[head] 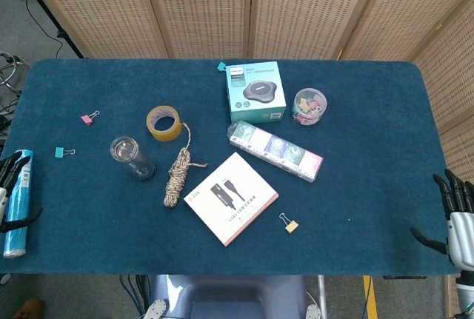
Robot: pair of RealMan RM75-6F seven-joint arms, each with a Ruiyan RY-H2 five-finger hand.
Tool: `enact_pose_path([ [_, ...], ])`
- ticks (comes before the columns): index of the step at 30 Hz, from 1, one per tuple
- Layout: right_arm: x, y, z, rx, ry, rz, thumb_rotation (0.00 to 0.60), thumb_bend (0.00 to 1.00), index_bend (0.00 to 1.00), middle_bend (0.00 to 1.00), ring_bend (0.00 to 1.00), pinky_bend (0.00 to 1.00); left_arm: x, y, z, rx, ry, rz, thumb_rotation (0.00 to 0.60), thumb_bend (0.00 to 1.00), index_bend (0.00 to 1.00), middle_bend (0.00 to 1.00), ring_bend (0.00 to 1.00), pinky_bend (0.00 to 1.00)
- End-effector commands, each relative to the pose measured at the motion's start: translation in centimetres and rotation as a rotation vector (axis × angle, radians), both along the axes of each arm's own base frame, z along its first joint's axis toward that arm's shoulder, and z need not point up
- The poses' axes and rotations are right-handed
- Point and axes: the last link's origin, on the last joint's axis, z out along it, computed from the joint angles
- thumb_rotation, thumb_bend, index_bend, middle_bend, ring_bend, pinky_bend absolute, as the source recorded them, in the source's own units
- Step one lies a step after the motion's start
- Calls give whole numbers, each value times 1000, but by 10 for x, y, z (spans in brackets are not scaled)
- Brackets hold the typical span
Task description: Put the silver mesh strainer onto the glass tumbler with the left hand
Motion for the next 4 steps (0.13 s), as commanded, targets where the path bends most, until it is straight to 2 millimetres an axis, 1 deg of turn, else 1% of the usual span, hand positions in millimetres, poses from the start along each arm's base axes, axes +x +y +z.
enact_pose_path([
  [1, 0, 1, 0, 2, 2, 1, 600, 108, 0, 0, 0, 0, -7, -19, -8, -1, 27, 56, 600, 143, 0, 0, 0, 0],
  [4, 1, 2, -1, 2, 2, 4, 600, 107, 0, 0, 0, 0, -8, -22, -11, 13, 51, 61, 600, 143, 0, 0, 0, 0],
])
